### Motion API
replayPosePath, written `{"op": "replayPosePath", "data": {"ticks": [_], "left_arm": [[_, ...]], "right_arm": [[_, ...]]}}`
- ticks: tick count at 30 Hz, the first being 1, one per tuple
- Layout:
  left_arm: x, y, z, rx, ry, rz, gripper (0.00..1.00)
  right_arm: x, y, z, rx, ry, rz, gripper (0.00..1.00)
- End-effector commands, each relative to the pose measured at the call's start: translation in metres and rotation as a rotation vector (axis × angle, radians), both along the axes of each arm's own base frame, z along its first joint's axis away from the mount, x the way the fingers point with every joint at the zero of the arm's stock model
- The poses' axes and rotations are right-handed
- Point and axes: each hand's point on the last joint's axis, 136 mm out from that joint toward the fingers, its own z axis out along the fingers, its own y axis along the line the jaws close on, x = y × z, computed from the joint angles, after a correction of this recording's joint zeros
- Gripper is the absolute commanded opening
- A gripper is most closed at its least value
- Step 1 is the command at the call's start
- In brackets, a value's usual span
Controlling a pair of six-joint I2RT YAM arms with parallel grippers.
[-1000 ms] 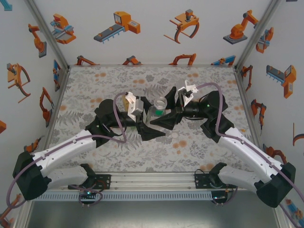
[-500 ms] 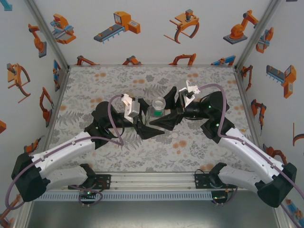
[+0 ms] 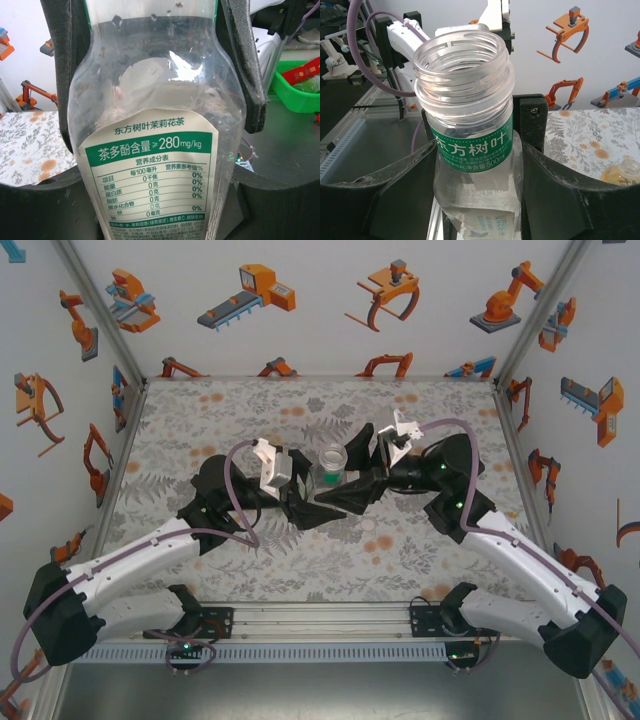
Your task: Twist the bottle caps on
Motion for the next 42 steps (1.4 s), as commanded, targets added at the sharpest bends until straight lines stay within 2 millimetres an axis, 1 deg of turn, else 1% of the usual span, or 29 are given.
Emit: {"op": "replayPosePath", "data": {"ticks": [1,5,7,8,11,15,17,20,23,25,26,27,29,31,33,36,37,38,40,42], "left_arm": [[-0.01,0.006,0.008,-0.028,-0.046,-0.019,0.49],[-0.011,0.009,0.004,0.0,-0.061,-0.008,0.47],[-0.01,0.014,0.004,0.017,-0.071,0.012,0.47],[-0.008,0.017,0.004,0.029,-0.072,0.026,0.47],[-0.002,0.029,0.006,0.053,-0.068,0.071,0.46],[0.016,0.054,0.011,0.117,-0.009,0.164,0.45],[0.024,0.066,0.009,0.18,0.019,0.212,0.42],[0.034,0.086,0.008,0.241,0.042,0.281,0.38],[0.045,0.104,0.001,0.295,0.071,0.348,0.27],[0.051,0.115,-0.005,0.326,0.078,0.383,0.19],[0.054,0.118,-0.009,0.336,0.082,0.398,0.16],[0.056,0.122,-0.013,0.342,0.081,0.416,0.14],[0.061,0.127,-0.022,0.348,0.082,0.441,0.09],[0.065,0.13,-0.03,0.348,0.085,0.462,0.01],[0.07,0.132,-0.036,0.348,0.094,0.48,0.0],[0.07,0.133,-0.037,0.341,0.082,0.486,0.0],[0.069,0.134,-0.037,0.336,0.068,0.489,0.0],[0.069,0.135,-0.036,0.327,0.057,0.495,0.0],[0.069,0.137,-0.037,0.313,0.045,0.51,0.0],[0.07,0.138,-0.037,0.307,0.041,0.52,0.0]], "right_arm": [[-0.006,-0.01,0.026,0.058,-0.07,-0.043,0.29],[-0.001,-0.014,0.026,0.056,-0.079,-0.108,0.55],[0.002,-0.018,0.024,0.044,-0.086,-0.149,0.63],[0.002,-0.02,0.024,0.04,-0.092,-0.163,0.66],[0.001,-0.026,0.025,0.033,-0.108,-0.203,0.7],[0.003,-0.034,0.023,0.024,-0.113,-0.258,0.7],[0.009,-0.037,0.018,0.012,-0.101,-0.302,0.7],[0.029,-0.039,0.003,-0.029,-0.047,-0.406,0.68],[0.054,-0.039,-0.021,-0.109,0.031,-0.514,0.65],[0.071,-0.04,-0.043,-0.178,0.09,-0.595,0.63],[0.08,-0.04,-0.054,-0.21,0.116,-0.636,0.62],[0.089,-0.04,-0.069,-0.258,0.149,-0.69,0.59],[0.106,-0.045,-0.095,-0.338,0.221,-0.797,0.57],[0.117,-0.047,-0.119,-0.408,0.299,-0.859,0.56],[0.128,-0.056,-0.141,-0.464,0.392,-0.941,0.56],[0.133,-0.063,-0.174,-0.559,0.478,-1.007,0.56],[0.134,-0.067,-0.188,-0.599,0.512,-1.026,0.56],[0.134,-0.068,-0.198,-0.626,0.532,-1.036,0.56],[0.133,-0.076,-0.223,-0.699,0.604,-1.078,0.57],[0.131,-0.08,-0.241,-0.757,0.655,-1.102,0.57]]}}
